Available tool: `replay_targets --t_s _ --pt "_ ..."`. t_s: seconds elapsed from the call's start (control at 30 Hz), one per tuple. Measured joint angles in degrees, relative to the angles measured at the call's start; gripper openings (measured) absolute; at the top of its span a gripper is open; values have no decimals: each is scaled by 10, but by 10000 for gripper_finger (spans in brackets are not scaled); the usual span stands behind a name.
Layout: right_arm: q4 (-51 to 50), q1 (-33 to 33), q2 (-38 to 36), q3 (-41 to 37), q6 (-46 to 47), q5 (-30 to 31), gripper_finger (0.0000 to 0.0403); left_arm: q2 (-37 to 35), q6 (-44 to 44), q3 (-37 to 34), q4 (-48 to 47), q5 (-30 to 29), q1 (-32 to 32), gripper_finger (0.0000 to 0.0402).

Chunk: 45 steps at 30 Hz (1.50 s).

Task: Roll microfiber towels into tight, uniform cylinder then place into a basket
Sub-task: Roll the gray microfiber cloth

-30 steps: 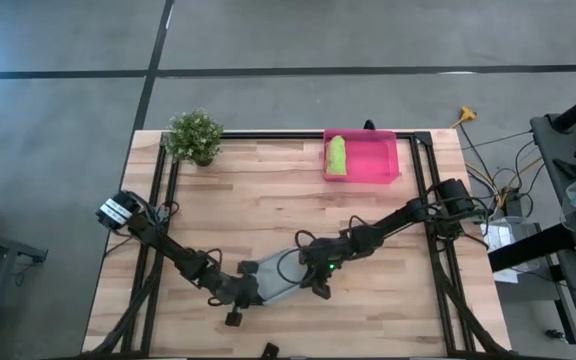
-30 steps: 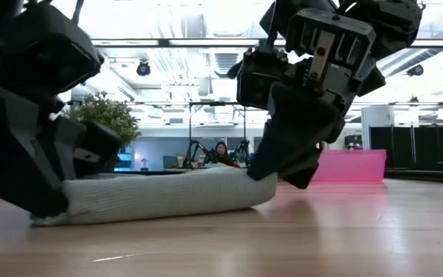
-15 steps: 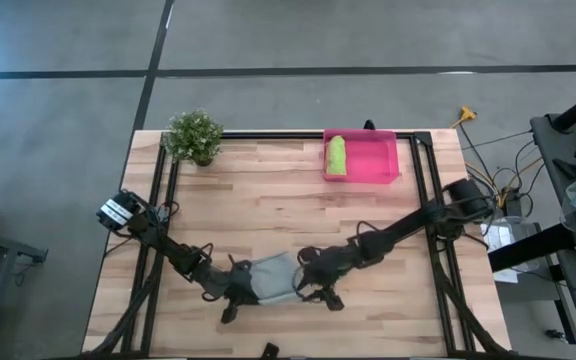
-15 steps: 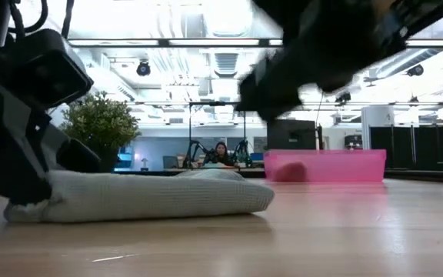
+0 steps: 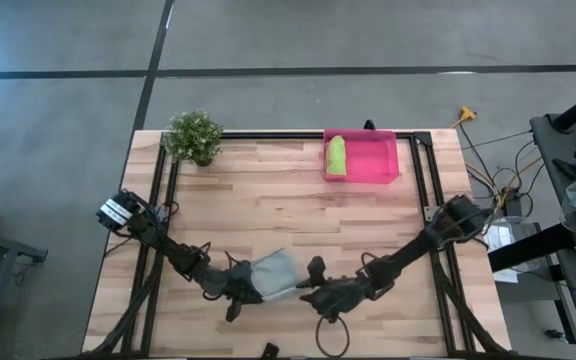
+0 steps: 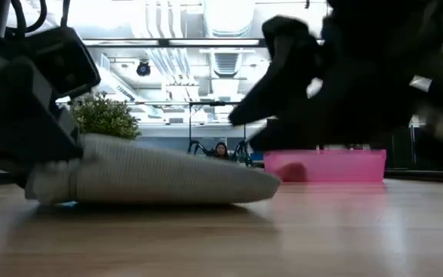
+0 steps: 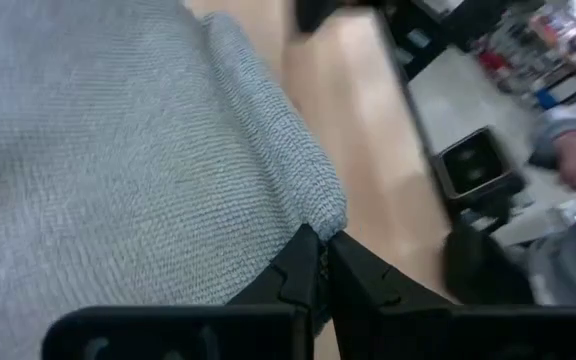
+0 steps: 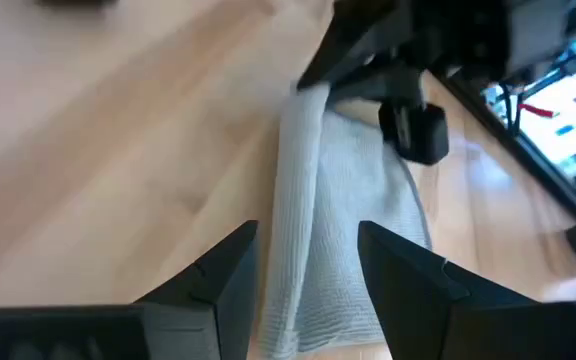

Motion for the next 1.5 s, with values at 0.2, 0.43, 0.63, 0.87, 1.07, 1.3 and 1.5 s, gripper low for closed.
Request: replay_targets --t_s 0.2,0.43,0.63,0.87,1.07,1.3,1.5 --pt "10 0 68 45 -47 10 166 0 -3 1 15 -13 0 1" --pt "-27 0 114 116 -47 102 155 0 2 3 11 -13 -7 1" --pt "-111 -5 121 156 -27 82 137 0 4 2 11 -14 -16 1" --pt "-129 -21 121 160 2 18 100 7 23 5 12 -14 -22 1" --pt "-142 -40 119 165 14 -83 50 13 42 4 -15 0 -32 1" --pt "-272 -77 119 237 60 -245 11 9 114 5 -60 11 -38 1" --pt "-300 -124 126 259 167 -399 10 -8 223 3 -72 16 -46 24"
